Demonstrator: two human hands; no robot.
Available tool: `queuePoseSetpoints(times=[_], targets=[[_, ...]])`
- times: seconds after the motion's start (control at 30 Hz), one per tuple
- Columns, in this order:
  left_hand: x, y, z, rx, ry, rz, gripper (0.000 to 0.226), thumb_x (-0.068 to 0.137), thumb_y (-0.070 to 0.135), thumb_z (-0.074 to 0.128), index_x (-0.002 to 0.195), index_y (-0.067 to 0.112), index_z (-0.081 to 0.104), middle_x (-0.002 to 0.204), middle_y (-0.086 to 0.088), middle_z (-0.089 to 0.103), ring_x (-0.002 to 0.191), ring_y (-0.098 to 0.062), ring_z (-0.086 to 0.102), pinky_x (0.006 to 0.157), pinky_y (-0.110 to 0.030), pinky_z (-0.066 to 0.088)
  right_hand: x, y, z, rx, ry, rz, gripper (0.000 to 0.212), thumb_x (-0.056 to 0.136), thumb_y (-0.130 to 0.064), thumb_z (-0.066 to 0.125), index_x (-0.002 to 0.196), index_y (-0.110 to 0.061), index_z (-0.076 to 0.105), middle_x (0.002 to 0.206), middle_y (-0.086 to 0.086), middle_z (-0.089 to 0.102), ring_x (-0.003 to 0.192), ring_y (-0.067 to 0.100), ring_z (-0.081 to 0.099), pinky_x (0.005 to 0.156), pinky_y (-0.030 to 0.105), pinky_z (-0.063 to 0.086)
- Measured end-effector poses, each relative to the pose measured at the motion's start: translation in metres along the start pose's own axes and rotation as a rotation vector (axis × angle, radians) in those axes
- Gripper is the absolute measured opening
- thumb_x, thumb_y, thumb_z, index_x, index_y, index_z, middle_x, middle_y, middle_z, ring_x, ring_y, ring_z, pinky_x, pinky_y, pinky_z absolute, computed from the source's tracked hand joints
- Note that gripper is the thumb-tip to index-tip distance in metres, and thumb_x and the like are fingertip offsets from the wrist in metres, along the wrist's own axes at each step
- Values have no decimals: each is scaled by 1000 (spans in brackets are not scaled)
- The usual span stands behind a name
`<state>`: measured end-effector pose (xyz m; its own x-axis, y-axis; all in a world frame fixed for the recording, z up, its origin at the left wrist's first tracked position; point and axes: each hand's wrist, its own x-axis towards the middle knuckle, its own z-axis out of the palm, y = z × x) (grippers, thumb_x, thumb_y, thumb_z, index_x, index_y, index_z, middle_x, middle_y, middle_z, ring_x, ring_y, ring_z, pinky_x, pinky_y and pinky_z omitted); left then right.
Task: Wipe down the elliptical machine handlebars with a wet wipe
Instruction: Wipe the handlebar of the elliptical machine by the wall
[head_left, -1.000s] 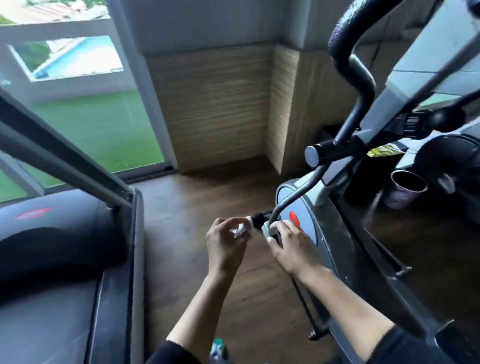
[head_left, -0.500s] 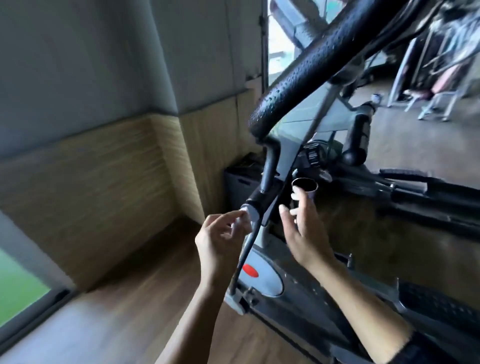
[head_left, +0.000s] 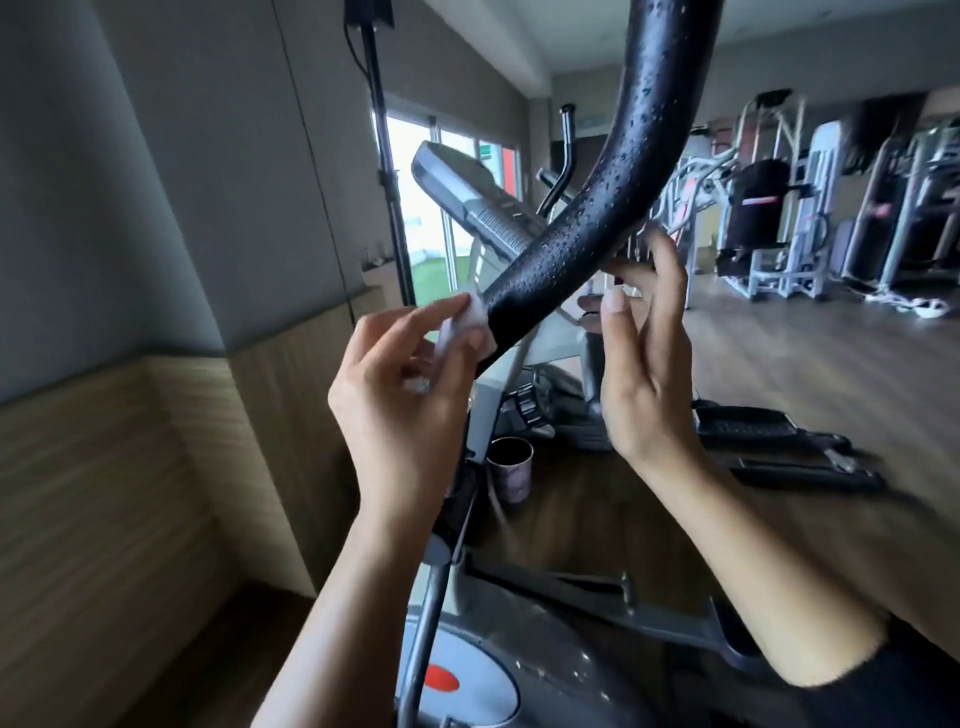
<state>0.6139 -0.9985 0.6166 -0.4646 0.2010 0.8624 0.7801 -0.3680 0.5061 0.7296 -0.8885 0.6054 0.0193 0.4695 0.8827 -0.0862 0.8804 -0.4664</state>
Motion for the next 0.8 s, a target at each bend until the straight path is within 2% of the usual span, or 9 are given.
queuePoseSetpoints(times=[0.07,0.17,0.27,0.33,0.4,0.47,0.57,0.67,0.8], targets=[[13,8,8,-32,-17,43,19,80,17,76,95,29,72,84,10,61,67,-4,58,63,-8,40,11,-6,-1,4,11,-40,50,101,-17,37,146,-2,21,113,-7,55,95,-15,52,82,4,37],[32,19,21,-73,-49,92,18,82,16,75,98,23,74,85,8,61,69,-1,58,63,-6,39,26,-13,-5,46,41,-76,48,102,-12,37,146,0,21,106,9,54,94,1,52,83,2,35],[48,32,36,-60,-112,161,19,81,17,75,100,22,74,87,9,62,69,1,57,64,-5,39,40,-21,-10,99,57,-76,43,102,-6,34,144,-4,24,109,1,58,91,-3,54,82,3,37],[55,42,46,-51,-172,188,20,81,19,74,101,23,75,87,9,63,70,1,58,65,-4,39,50,-23,-13,115,56,-77,43,103,-9,33,145,-7,26,115,-1,61,98,-3,56,88,9,40],[59,50,56,-56,-182,189,19,82,20,73,101,21,75,88,6,65,73,1,58,66,-3,38,58,-23,-16,110,55,-74,45,103,-16,32,147,-7,27,139,8,50,124,8,50,105,30,40],[62,56,64,-87,-164,154,19,83,19,73,102,19,75,86,6,66,72,5,57,65,-2,37,67,-24,-21,101,52,-84,44,103,-18,32,146,-8,29,146,12,43,135,18,42,111,43,35],[65,67,73,-133,-137,107,19,83,20,74,102,18,75,83,10,65,69,4,58,66,-3,38,79,-24,-29,104,56,-116,41,103,-11,32,143,-6,36,146,8,44,136,15,41,113,38,34],[71,84,81,-225,-96,24,20,79,18,77,99,17,76,82,8,68,72,-6,64,68,-10,46,93,-23,-32,120,43,-155,41,103,-12,34,144,-6,38,143,12,48,134,22,44,110,46,36],[88,106,93,-336,-22,-54,20,76,18,80,94,27,75,79,-2,70,64,-3,58,65,-13,46,109,-25,-33,185,27,-157,41,102,-12,38,143,-7,39,142,13,49,134,22,44,110,47,35]])
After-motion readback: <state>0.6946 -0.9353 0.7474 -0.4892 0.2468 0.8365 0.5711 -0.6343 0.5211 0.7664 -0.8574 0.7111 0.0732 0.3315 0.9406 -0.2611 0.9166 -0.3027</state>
